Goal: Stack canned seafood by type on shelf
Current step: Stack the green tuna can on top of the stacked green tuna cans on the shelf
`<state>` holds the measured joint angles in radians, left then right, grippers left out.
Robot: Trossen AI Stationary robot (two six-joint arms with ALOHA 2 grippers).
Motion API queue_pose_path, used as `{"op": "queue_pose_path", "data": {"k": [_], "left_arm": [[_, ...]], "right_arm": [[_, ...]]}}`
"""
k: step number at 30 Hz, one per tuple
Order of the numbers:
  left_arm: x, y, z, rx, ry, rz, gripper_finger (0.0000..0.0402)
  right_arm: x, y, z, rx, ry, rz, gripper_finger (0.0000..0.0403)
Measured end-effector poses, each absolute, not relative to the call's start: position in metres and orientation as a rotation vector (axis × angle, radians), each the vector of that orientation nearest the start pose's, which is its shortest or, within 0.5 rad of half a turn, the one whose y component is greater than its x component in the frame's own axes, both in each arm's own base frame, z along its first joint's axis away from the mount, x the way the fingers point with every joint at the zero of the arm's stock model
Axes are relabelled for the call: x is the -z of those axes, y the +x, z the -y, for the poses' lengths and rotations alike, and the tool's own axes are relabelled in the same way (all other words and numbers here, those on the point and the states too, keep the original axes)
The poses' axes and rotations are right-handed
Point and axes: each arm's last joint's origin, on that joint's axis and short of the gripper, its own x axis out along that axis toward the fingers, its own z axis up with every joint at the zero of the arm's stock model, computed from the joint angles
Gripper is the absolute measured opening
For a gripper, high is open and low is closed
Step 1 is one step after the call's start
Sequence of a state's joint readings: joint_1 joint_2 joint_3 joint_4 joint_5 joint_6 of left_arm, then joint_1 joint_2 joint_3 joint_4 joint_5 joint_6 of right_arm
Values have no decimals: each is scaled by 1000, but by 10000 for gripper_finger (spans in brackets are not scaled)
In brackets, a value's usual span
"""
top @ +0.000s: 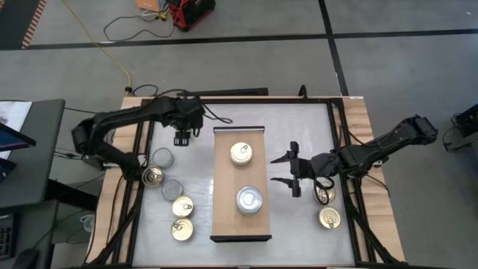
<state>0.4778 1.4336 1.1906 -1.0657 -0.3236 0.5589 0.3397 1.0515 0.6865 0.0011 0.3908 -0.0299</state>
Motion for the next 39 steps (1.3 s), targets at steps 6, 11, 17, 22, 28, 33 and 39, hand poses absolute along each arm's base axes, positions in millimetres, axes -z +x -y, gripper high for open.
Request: {"op": "queue_pose_path", "data": {"k": [6,11,17,22,28,33,39], "left_arm": [[-244,239,-140,-159,404,-1628,252],[-223,245,-149,-82,422,-1724,251],[-209,246,-155,-25,464,-1811,250],[-200,248,-158,28,488,-1853,206],[-194,247,-159,15,477,-1900,126],[-202,243,-153,-11,428,-1902,126],[-221,241,-132,-31,507,-1885,126]], "right_arm": [[-266,217,-65,46,-165,-363,290],[-266,217,-65,46,-165,-363,290],[-265,218,-65,46,-160,-363,290],[-265,218,-65,47,-154,-363,290],[-265,217,-65,48,-146,-363,290],[-266,218,-65,49,-146,-362,290],[-266,218,-65,49,-143,-353,290]]}}
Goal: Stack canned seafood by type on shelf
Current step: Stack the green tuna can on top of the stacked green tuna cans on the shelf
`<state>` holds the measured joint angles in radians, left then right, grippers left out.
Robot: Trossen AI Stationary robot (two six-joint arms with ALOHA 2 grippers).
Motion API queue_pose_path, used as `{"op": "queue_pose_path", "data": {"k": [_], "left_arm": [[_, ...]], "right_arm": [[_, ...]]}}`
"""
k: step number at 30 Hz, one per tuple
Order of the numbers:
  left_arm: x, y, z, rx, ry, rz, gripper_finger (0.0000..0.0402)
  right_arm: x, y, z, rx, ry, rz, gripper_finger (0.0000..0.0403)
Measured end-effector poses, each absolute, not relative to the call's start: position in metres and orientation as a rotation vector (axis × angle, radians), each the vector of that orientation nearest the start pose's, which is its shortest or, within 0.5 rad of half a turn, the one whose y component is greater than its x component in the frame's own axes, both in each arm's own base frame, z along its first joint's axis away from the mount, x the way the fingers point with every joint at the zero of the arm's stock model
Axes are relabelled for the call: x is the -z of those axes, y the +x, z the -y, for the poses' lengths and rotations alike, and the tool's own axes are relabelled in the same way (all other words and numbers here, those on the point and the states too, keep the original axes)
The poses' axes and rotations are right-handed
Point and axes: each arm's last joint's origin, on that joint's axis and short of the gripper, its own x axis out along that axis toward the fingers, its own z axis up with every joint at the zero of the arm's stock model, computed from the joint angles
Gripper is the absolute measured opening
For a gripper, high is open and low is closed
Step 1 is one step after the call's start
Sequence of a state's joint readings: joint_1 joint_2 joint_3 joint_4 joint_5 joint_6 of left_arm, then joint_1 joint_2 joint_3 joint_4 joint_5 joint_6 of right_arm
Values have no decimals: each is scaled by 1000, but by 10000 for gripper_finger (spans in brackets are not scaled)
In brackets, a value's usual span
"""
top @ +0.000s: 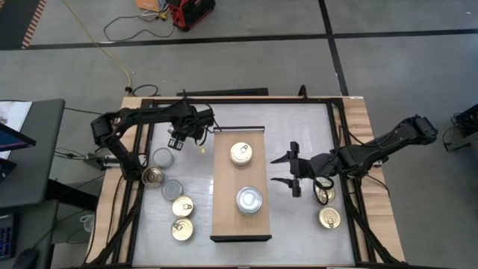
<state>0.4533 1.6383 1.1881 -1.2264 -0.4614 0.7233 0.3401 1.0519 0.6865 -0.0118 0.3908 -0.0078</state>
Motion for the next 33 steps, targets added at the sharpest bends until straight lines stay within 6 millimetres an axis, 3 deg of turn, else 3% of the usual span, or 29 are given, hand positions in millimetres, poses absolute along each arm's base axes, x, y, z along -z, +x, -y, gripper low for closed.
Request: {"op": "queue_pose_path", "data": {"k": [4,9,14,19,28,33], "left_arm": [[-235,232,-126,-123,471,-1869,126],[-257,219,-123,-359,421,-1831,126],[-292,219,-115,-586,397,-1686,126],[-326,218,-109,-703,385,-1595,126],[-382,234,-75,-586,242,-1263,126],[-417,235,-52,-399,90,-1056,126]], "right_arm": [[-267,218,-66,46,-136,-346,290],[-268,218,-67,42,-138,-340,290],[-268,218,-66,49,-138,-338,290],[-269,219,-66,47,-133,-326,290],[-269,216,-67,41,-143,-348,290],[-295,201,-68,16,-125,-340,290]]}}
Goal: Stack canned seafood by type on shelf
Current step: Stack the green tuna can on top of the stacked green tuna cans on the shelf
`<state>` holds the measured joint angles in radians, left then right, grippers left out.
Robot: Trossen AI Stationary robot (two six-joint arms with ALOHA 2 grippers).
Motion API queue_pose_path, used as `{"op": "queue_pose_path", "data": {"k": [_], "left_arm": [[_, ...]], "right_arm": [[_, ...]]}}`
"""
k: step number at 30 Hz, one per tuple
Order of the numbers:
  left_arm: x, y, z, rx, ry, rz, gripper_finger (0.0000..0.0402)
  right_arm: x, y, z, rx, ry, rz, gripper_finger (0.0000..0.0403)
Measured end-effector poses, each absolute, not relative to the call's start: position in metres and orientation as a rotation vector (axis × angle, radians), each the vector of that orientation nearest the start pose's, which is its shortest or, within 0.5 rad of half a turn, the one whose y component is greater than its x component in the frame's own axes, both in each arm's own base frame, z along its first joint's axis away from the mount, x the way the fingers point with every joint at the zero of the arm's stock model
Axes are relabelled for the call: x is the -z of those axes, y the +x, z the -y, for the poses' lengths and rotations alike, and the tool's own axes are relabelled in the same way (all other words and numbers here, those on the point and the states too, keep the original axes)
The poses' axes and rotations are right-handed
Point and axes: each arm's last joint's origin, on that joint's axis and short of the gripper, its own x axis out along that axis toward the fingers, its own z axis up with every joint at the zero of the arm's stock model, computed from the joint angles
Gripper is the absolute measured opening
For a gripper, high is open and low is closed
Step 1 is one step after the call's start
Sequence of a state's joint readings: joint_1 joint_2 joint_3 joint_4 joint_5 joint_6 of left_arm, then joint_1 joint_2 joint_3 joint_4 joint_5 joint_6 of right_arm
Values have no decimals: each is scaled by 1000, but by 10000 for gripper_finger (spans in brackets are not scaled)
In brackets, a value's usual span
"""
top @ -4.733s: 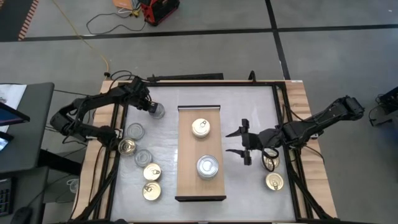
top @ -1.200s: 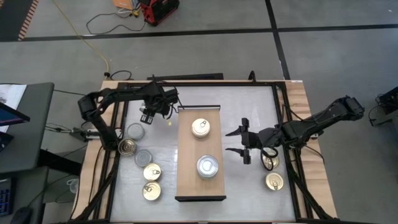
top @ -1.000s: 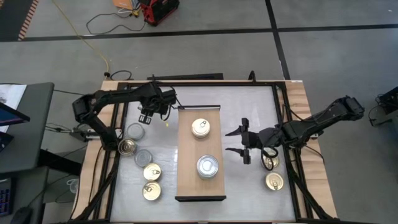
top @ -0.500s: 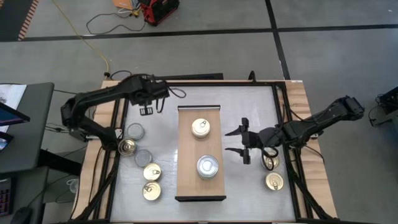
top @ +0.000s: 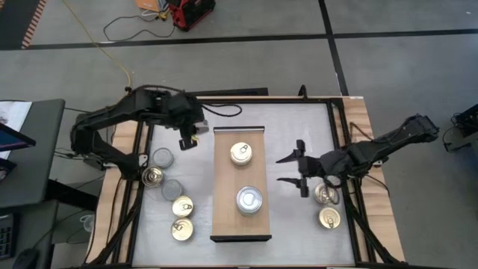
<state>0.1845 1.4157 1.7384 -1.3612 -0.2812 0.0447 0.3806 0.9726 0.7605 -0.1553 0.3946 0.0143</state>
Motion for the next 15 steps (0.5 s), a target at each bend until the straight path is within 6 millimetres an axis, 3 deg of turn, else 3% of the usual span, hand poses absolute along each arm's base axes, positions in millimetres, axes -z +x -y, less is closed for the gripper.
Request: {"op": "queue_pose_path", "data": {"k": [7,12,15], "left_arm": [[-452,239,-29,-79,-89,-800,126],[-461,250,-24,55,-235,-662,126],[-465,259,-25,100,-295,-595,126]], "right_arm": [[-316,183,-69,-45,-273,-268,290],[-319,192,-75,-68,-558,-201,290],[-324,201,-86,3,-799,-119,290]]}}
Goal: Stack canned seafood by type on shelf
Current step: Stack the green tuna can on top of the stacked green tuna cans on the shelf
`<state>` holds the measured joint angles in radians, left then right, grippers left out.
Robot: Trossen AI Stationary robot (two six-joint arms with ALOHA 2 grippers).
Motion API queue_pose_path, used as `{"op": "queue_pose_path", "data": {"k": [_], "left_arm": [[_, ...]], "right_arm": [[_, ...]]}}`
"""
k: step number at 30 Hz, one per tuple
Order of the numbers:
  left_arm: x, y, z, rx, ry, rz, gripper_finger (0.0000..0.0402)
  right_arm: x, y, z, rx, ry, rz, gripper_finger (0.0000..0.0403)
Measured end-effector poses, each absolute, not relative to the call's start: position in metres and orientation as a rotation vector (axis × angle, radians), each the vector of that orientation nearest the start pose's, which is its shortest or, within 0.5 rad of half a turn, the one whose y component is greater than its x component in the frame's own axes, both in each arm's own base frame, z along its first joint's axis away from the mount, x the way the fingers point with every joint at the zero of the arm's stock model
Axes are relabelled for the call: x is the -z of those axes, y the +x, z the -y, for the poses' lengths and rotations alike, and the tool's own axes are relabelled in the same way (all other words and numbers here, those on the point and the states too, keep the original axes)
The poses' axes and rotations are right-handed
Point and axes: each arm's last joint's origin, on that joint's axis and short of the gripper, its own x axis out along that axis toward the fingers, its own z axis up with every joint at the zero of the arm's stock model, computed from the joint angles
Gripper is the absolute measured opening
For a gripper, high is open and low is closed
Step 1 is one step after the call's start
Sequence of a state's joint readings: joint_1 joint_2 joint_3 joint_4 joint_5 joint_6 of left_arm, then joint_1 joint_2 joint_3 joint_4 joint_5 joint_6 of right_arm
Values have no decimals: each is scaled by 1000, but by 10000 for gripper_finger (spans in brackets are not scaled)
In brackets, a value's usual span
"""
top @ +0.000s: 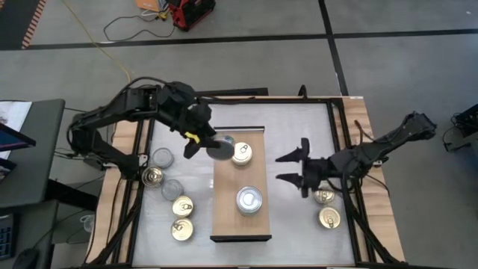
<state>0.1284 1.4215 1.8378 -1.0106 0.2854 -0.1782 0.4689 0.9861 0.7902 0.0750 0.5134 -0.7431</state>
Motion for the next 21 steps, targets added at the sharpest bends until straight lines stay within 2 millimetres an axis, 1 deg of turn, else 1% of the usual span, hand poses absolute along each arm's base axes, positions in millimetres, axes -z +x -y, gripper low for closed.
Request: {"op": "queue_pose_path", "data": {"k": [3,5,10,12,15,18,20,21], "left_arm": [[-465,261,-27,135,-338,-586,126],[-469,263,-28,142,-409,-555,126],[-470,270,-33,163,-593,-535,144],[-469,274,-33,161,-623,-537,146],[-468,278,-31,178,-640,-536,133],[-465,287,-27,206,-639,-537,128],[-463,287,-26,208,-635,-553,128],[-462,288,-25,212,-633,-555,129]], "right_arm": [[-323,214,-101,105,-1106,-92,290],[-320,224,-110,176,-1302,-94,290],[-312,247,-123,299,-1668,-89,290],[-312,257,-126,315,-1718,-88,290],[-321,271,-126,359,-1750,-108,290],[-322,283,-125,373,-1785,-141,290],[-325,288,-126,384,-1774,-139,290],[-329,287,-126,405,-1729,-118,290]]}}
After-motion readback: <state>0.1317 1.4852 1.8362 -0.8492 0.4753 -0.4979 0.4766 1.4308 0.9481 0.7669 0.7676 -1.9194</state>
